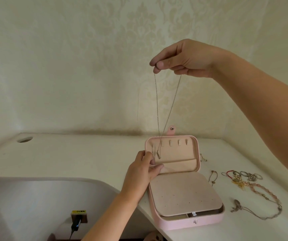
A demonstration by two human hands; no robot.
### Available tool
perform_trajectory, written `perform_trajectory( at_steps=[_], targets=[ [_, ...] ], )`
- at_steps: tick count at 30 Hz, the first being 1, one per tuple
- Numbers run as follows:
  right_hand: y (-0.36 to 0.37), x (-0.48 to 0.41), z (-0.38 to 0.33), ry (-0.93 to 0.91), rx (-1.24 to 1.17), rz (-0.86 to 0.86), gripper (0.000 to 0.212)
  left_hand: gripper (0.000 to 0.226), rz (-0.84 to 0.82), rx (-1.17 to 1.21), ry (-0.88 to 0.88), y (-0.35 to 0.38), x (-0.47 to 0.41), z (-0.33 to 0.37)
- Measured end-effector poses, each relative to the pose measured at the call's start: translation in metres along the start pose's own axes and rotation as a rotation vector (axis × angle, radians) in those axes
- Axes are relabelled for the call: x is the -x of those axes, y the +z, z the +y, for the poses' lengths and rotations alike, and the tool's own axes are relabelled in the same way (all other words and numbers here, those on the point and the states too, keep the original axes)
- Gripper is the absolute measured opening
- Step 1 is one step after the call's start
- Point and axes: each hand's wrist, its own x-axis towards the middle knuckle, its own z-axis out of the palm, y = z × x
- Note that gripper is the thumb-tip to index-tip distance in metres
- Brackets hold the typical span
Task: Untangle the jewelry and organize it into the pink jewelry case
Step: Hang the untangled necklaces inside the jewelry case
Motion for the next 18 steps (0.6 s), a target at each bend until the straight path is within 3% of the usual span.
perform_trajectory(
  at_steps=[18],
  targets=[
    [0.017,0.003,0.022,-0.001,0.203,-0.069,0.018,0.032,0.013,-0.026,0.034,0.0,0.0,0.001]
  ],
)
